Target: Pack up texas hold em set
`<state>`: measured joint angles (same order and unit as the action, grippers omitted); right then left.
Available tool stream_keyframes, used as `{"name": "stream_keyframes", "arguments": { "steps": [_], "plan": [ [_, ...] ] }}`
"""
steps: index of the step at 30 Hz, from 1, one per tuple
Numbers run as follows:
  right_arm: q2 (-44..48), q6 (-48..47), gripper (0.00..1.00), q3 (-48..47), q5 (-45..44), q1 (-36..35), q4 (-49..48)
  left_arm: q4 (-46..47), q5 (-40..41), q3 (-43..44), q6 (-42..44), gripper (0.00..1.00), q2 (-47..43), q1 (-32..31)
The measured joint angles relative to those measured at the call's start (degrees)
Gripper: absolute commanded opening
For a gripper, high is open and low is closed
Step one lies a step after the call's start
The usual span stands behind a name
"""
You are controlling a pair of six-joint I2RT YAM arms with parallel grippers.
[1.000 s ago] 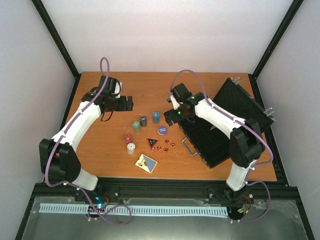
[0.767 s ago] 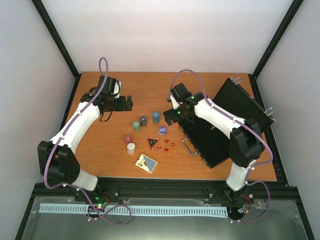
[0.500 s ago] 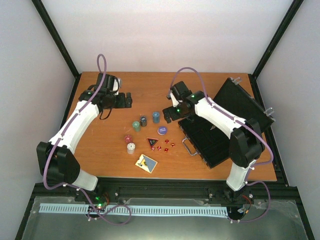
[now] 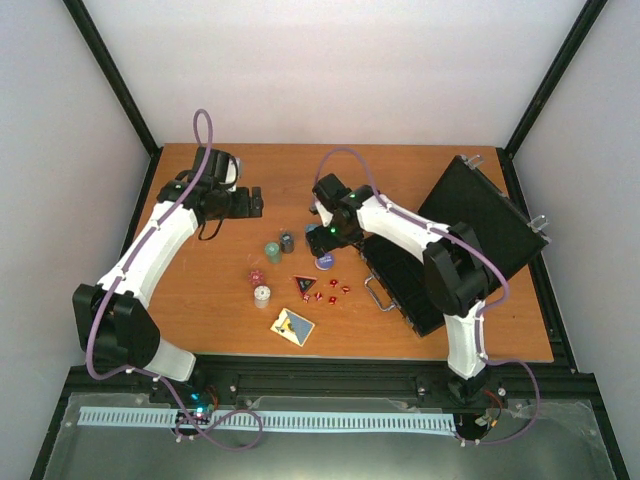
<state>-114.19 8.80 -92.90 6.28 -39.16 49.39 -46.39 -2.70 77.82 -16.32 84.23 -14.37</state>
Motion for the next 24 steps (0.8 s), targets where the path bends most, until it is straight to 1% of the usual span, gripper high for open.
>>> {"name": "stream_keyframes", "arguments": {
  "steps": [5,24],
  "plan": [
    [-3.43,0.02,0.87,-2.49,1.18,-0.24,1.44,-0.42,0.07,-0.87,-0.07,1.0,0.0,0.0],
    [-10.29,0.31,0.84,-6.19,0.98,-2.12,5.31,-0.9,0.11,-0.9,-0.04,1.0,0.02,0.0]
  ]
}}
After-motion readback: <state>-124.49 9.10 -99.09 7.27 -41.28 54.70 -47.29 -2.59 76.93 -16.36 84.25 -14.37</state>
